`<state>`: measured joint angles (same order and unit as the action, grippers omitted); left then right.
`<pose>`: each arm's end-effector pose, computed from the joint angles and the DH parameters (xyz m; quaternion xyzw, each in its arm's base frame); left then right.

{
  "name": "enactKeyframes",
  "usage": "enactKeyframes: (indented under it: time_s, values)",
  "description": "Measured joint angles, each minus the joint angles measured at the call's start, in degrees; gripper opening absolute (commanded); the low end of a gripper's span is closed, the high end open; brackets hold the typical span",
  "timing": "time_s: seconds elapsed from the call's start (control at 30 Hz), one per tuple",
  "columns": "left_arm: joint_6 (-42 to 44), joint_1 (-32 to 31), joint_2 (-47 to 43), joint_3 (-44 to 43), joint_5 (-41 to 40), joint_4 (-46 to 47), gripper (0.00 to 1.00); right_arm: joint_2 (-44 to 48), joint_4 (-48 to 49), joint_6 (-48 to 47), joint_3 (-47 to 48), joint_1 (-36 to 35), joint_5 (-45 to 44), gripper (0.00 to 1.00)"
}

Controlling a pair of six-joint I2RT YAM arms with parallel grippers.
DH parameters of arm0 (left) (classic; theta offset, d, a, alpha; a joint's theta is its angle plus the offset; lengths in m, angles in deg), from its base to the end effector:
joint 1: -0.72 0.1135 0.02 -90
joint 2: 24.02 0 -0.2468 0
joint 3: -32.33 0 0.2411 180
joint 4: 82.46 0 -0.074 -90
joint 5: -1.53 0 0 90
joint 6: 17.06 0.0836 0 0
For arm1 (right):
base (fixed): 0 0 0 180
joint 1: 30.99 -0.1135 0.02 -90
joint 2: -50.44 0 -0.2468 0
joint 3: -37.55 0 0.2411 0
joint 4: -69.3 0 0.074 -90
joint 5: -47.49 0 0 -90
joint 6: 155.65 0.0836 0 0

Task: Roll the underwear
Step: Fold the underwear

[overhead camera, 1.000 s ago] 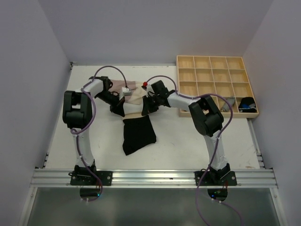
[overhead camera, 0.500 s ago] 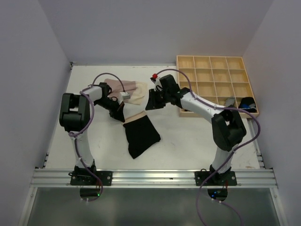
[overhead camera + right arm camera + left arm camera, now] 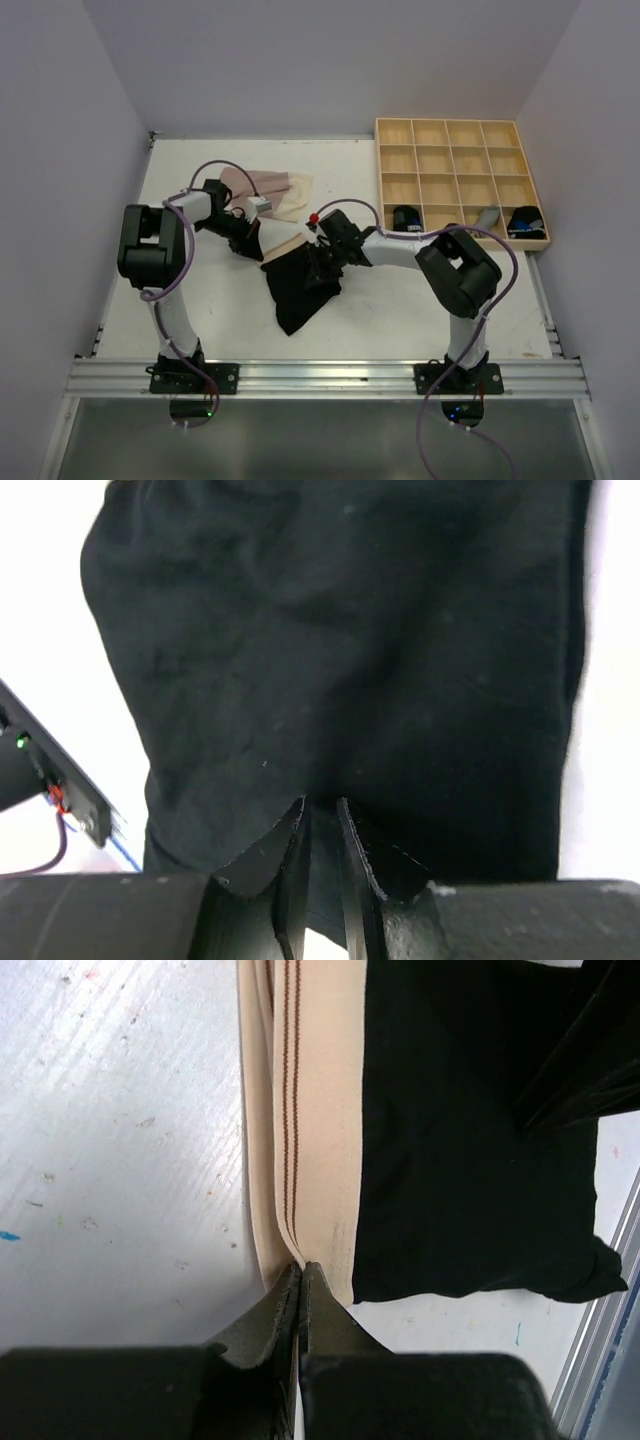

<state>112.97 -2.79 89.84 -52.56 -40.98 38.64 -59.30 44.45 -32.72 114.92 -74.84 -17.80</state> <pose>0.3312 -0.0821 0.0920 0.3464 0.8471 -0.3770 0.1423 0.2557 0.2941 0.0906 -0.1493 0.9271 0.3321 0.0886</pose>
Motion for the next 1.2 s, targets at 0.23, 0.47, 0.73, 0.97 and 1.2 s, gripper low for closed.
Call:
enactKeyframes:
  time_s: [0.23, 0.47, 0.73, 0.97, 1.2]
  values:
    - [-0.4, 1.5, -2.7, 4.1, -0.2, 1.7, 0.00, -5.3, -2.7, -4.3, 8.4, 3.0, -0.3, 0.19]
    - [-0.7, 2.4, -5.7, 8.1, -0.8, 2.5, 0.00, -8.6, -12.3, -14.8, 19.0, 7.4, -5.5, 0.22]
    - [-2.2, 2.4, -6.1, 8.6, -0.8, 3.5, 0.00, 4.4, -11.1, -11.7, 11.4, 5.4, -3.8, 0.24]
    - [-3.4, 2.4, -8.0, 11.1, -0.9, 5.2, 0.03, 4.8, 4.2, 0.4, 0.9, 0.3, 0.3, 0.24]
    - [-3.8, 2.4, -10.2, 14.2, -1.2, 6.4, 0.06, -0.5, 14.5, 7.6, -5.8, -0.1, 4.0, 0.23]
